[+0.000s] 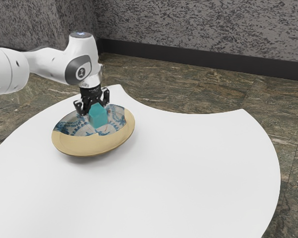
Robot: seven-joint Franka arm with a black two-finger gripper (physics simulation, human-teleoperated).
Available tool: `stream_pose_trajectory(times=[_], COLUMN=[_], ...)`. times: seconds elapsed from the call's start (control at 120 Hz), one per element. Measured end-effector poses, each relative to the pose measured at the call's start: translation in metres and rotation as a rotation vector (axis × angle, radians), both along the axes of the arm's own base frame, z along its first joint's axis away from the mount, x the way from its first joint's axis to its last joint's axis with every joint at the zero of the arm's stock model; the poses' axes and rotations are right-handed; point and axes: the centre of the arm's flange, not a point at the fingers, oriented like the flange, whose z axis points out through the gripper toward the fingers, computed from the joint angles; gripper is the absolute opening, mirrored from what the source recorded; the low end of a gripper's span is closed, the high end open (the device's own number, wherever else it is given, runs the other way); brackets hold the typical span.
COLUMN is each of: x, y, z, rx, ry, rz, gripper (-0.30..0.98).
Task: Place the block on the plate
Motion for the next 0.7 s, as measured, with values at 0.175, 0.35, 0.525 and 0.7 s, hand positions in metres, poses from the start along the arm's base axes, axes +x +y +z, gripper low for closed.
stream_pose_trajectory(times=[0.175,0.35,0.525,0.7], x=[0.049,0.055,0.021,-0.015], y=[0.058,0.055,0.033,-0.026], z=[-0.030,-0.035,-0.009,0.074], rx=[0.003,-0.014,-0.033,-0.021], ry=[-0.046,-0.053,-0.033,-0.042], rz=[-0.029,-0.106,-0.176,-0.341], gripper=[0.41,0.50,0.61,0.65])
